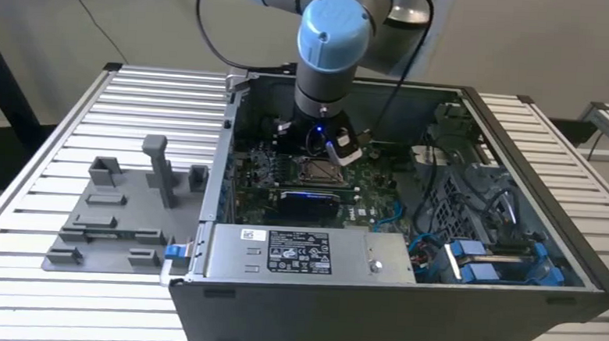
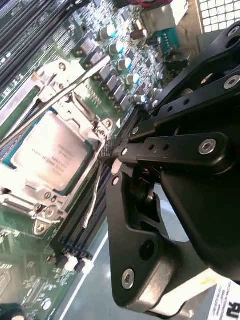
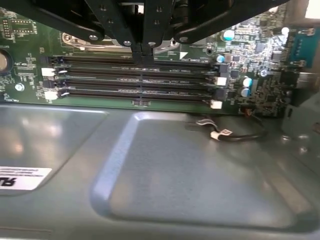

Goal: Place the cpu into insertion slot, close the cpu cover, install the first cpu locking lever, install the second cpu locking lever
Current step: 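Install the first cpu locking lever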

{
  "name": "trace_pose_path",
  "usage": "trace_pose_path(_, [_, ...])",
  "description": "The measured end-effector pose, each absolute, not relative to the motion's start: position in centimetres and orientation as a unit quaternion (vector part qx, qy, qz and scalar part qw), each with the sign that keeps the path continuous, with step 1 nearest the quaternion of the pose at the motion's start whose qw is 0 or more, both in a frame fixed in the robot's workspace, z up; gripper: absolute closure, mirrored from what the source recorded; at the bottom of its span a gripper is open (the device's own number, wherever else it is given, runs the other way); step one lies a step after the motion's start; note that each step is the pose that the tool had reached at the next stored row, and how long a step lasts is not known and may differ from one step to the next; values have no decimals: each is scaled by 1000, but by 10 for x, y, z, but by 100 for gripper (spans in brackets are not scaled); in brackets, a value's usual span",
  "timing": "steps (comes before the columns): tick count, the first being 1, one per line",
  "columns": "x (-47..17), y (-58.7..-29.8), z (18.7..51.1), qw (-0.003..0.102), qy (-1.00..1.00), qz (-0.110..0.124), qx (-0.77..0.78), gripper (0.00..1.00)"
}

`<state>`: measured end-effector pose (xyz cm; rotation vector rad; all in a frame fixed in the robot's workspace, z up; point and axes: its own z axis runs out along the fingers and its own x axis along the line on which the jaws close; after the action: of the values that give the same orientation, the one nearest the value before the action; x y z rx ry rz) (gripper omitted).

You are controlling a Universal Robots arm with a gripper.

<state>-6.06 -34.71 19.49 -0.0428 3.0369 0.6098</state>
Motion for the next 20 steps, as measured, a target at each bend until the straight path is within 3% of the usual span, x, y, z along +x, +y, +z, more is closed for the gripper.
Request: trace_pose_path(20, [-33,-347,197,25,980,198,-14,89])
